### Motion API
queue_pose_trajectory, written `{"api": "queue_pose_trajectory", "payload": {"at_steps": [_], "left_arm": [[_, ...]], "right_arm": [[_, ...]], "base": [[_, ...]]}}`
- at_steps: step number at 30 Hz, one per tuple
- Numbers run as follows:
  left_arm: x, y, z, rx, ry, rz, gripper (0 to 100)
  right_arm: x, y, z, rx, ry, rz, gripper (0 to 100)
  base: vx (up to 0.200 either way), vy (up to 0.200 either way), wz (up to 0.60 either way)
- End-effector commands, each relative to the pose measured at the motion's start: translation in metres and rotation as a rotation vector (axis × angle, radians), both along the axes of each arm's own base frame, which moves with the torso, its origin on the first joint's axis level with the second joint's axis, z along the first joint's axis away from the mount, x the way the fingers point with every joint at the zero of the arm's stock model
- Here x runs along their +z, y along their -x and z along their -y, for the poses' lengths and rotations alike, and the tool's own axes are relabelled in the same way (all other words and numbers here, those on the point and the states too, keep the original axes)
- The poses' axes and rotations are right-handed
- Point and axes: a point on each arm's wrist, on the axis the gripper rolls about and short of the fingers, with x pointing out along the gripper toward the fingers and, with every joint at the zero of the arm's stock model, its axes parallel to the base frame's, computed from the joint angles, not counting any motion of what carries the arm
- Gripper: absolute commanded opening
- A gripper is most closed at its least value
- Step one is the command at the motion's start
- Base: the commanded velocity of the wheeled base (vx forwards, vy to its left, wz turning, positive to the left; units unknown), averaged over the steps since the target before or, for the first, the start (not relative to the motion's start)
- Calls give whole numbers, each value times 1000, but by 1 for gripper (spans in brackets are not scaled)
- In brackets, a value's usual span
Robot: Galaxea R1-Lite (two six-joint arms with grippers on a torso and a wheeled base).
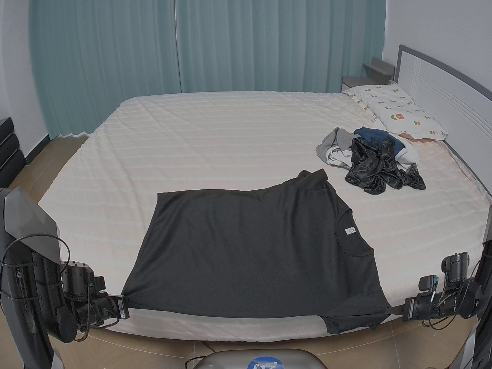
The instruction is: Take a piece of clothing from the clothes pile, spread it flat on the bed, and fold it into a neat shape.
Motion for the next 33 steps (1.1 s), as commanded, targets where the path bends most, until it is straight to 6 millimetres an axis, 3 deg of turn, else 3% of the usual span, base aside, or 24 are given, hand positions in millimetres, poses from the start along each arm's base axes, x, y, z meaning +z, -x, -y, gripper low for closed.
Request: {"api": "queue_pose_trajectory", "payload": {"at_steps": [1, 12, 18, 28, 29, 33], "left_arm": [[16, 10, 2, -23, -16, -6, 0], [15, 24, 4, -72, -106, -125, 0], [19, 23, 5, -73, -98, -102, 0], [40, -8, 5, 73, 51, 94, 0], [41, -15, 6, 99, 78, 113, 0], [44, -29, 6, 136, 132, 142, 0]], "right_arm": [[2, 7, 2, -3, 7, -8, 0], [8, 19, 3, 30, 35, -42, 0], [7, 18, 3, 38, 36, -31, 0], [25, -14, 5, 29, -46, 150, 0], [28, -28, 6, 1, -73, 168, 0], [33, -52, 6, -13, -99, 196, 0]], "base": [[0, 0, 0], [0, 0, 0], [0, 0, 0], [0, 0, 0], [0, 0, 0], [0, 0, 0]]}}
